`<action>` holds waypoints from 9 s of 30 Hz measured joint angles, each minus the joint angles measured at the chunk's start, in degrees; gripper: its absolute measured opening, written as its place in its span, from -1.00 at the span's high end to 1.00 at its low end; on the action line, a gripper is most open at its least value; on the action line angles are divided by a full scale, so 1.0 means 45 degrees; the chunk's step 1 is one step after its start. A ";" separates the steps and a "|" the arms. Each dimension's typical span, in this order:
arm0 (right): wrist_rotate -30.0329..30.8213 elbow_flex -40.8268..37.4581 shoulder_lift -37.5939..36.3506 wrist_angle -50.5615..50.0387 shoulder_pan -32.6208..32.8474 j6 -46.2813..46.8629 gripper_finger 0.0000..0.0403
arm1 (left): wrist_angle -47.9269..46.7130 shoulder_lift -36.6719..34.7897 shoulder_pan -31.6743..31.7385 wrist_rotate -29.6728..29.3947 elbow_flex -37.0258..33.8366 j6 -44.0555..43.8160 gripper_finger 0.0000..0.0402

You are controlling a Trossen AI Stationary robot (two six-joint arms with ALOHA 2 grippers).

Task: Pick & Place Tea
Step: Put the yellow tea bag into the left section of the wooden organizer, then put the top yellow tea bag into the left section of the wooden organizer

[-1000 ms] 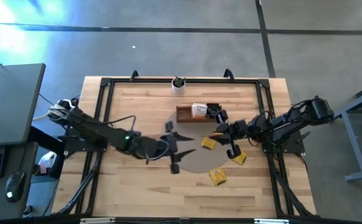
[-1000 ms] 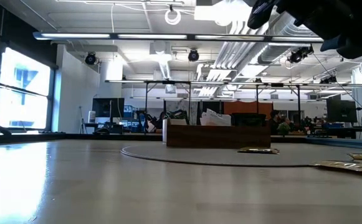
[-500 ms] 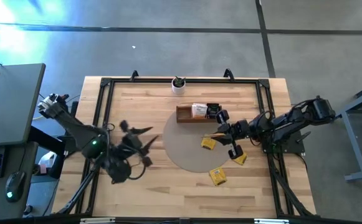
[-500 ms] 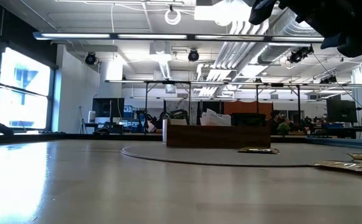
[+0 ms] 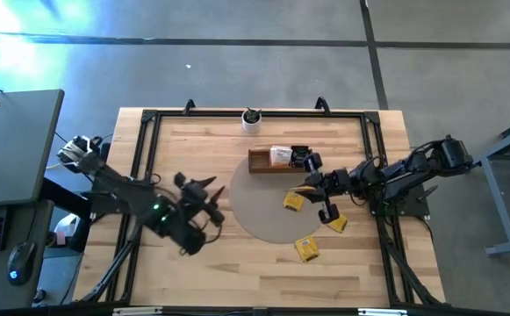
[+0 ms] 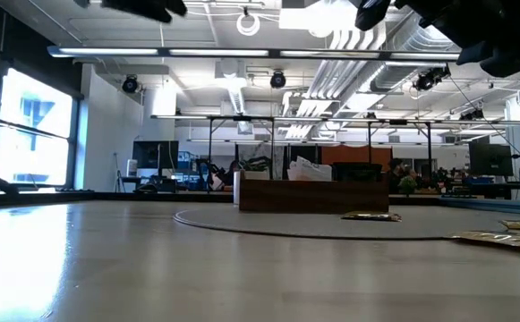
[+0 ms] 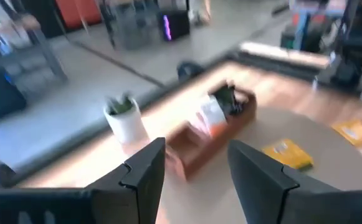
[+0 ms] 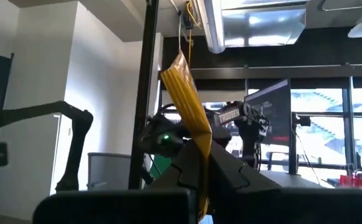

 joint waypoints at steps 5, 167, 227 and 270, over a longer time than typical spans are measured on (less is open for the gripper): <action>0.0005 0.0000 0.0000 -0.0108 -0.0029 -0.0028 0.94 | 0.5115 0.0191 0.1859 0.3001 -0.1236 0.3565 0.14; 0.2775 0.0238 0.0010 -1.0901 0.0015 -0.0627 0.57 | 0.2145 0.4509 1.1333 1.4677 0.2729 1.1754 1.00; 0.4601 0.6242 -0.2456 -2.5816 0.0837 -0.0306 0.57 | 0.1966 0.2509 0.8121 1.3002 0.2725 0.9429 0.72; 0.8133 0.1370 0.2318 -1.8755 0.2701 -0.3252 0.25 | 0.6984 0.7987 0.7829 1.3797 0.2676 0.6300 0.72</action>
